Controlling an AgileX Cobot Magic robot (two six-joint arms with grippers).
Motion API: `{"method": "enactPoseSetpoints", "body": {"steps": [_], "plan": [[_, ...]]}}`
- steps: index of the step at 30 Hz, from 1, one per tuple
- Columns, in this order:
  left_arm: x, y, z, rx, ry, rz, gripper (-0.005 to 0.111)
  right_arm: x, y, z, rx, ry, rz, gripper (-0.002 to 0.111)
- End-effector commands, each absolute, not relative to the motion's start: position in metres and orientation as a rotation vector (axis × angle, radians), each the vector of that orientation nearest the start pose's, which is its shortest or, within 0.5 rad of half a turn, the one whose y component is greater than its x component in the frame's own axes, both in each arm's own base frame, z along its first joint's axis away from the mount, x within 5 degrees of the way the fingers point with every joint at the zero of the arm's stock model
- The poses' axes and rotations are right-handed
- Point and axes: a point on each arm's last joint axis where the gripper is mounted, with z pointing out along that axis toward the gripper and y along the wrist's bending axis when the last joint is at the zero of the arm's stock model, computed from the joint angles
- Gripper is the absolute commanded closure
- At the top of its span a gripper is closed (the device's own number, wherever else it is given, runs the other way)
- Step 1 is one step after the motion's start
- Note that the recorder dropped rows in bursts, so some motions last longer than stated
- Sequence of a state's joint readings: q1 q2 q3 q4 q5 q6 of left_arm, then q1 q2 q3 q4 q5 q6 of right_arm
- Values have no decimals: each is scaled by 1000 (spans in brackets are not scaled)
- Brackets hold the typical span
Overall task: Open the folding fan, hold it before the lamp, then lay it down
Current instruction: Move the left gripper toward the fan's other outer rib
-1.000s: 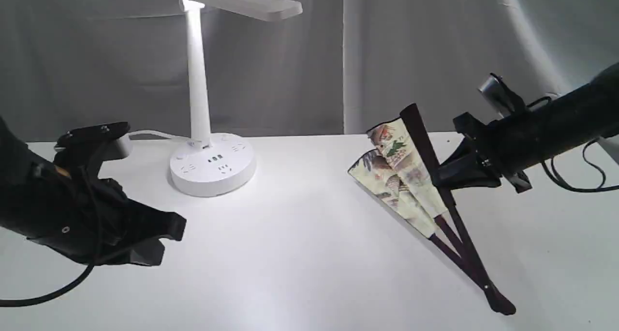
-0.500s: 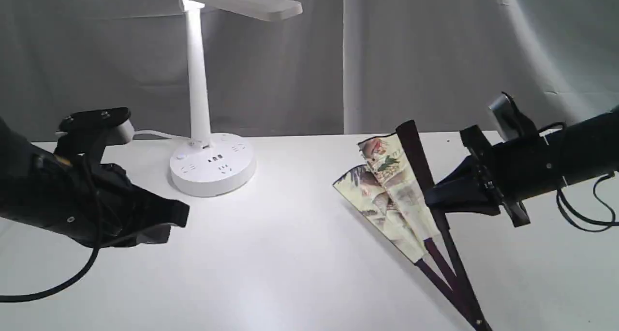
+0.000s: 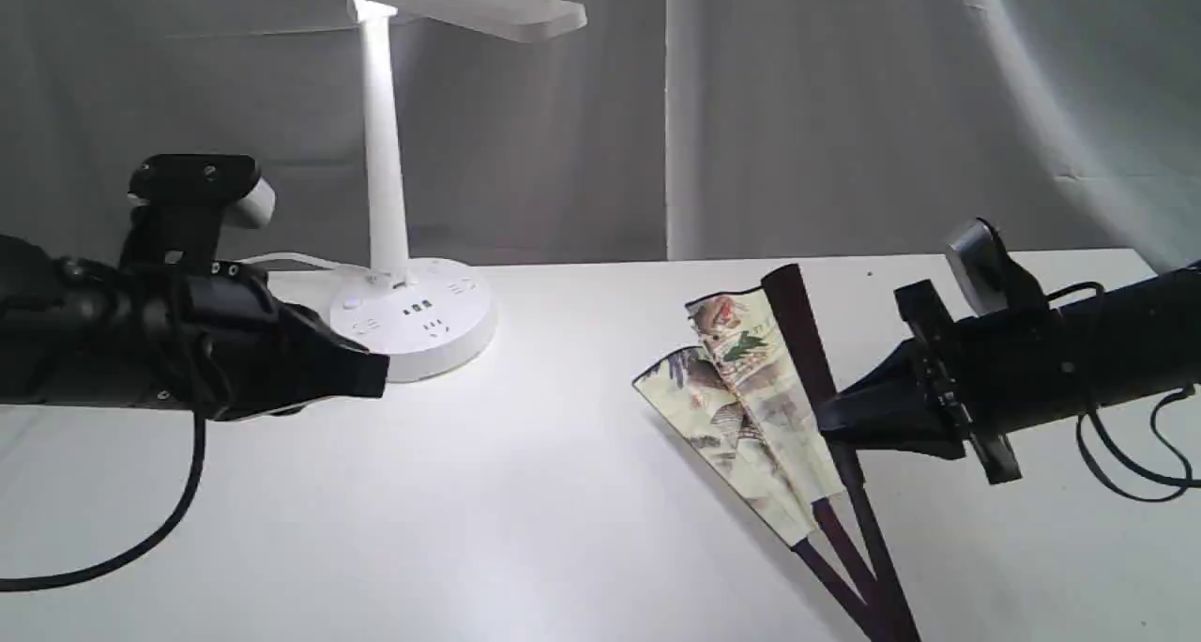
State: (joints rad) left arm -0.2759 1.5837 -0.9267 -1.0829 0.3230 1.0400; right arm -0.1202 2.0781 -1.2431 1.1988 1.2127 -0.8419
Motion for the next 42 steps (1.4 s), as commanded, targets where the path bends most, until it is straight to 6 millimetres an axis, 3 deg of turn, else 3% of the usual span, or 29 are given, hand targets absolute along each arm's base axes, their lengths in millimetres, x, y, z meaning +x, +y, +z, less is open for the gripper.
{"method": "enactPoseSetpoints", "body": {"steps": [1,4,8,11,13,17,21,24,26,34,42], "plan": [[305,-133,231,525,2204,-529,106,378,36,159,-52,2544,1504,108],[298,-151,232,608,2169,-504,106,378,36,159,-57,2545,1502,108],[297,-158,232,659,2137,-402,107,378,36,159,-65,2542,1500,108],[297,-158,232,590,2162,-439,107,378,36,159,-65,2542,1500,108],[293,-162,230,666,2171,-472,107,378,36,159,-66,2543,1499,108],[293,-171,234,591,2297,-631,107,378,36,159,-66,2543,1499,108],[297,-172,239,738,2458,-505,107,378,36,159,-66,2543,1499,108],[297,-173,239,1007,2414,-266,107,378,36,159,-66,2543,1499,108],[296,-179,239,1071,2358,-214,107,378,36,159,-66,2543,1499,108],[287,-207,236,1063,2182,-243,107,378,36,159,-66,2543,1499,108],[282,-198,209,712,2141,-318,107,378,36,159,-66,2543,1499,108]]}}
